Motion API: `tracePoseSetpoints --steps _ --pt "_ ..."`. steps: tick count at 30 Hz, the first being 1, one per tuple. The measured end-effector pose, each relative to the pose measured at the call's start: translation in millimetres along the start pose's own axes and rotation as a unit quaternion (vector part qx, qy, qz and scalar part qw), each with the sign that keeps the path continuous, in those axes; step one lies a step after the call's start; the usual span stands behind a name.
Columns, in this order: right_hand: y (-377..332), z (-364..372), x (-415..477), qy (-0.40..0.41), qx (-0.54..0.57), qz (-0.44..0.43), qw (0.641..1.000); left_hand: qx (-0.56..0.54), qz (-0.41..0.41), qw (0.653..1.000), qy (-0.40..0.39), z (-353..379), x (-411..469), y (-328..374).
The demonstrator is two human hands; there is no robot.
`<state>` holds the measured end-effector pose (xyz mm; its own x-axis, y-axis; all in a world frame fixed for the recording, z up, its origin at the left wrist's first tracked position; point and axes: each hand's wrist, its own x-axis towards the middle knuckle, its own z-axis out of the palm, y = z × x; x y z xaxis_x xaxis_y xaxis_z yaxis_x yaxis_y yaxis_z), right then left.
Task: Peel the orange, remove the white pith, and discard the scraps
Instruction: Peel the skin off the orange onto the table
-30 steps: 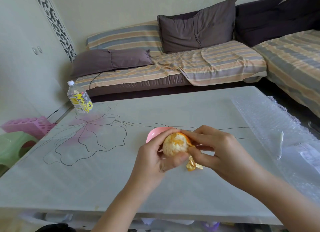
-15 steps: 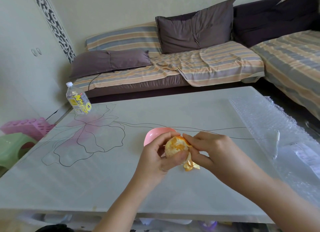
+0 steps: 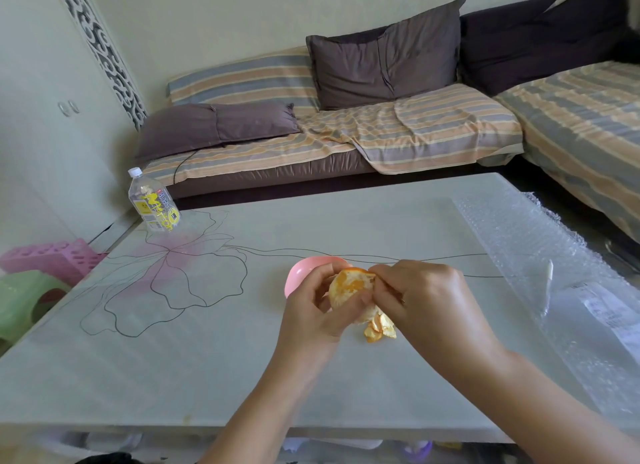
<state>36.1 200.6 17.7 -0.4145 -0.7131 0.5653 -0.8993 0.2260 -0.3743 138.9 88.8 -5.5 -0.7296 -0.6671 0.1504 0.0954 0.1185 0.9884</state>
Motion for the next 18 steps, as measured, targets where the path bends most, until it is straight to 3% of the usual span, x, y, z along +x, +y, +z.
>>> tracePoseSetpoints --steps 6,9,13,18 --pt "-4.2 0.4 6.0 -0.006 0.098 0.091 0.991 0.004 0.011 1.000 -0.002 -1.2 0.0 1.3" --pt "-4.8 -5.3 7.2 -0.028 0.190 0.151 0.970 0.009 0.018 1.000 -0.004 -4.8 0.0 2.1" --pt "-3.0 -13.4 11.0 -0.043 0.312 0.243 0.918 -0.001 0.025 1.000 -0.018 -8.6 -1.9 5.7" --pt "3.0 -6.7 12.9 -0.041 0.489 0.344 0.800 -0.074 0.009 0.997 -0.020 -8.4 -2.0 5.4"
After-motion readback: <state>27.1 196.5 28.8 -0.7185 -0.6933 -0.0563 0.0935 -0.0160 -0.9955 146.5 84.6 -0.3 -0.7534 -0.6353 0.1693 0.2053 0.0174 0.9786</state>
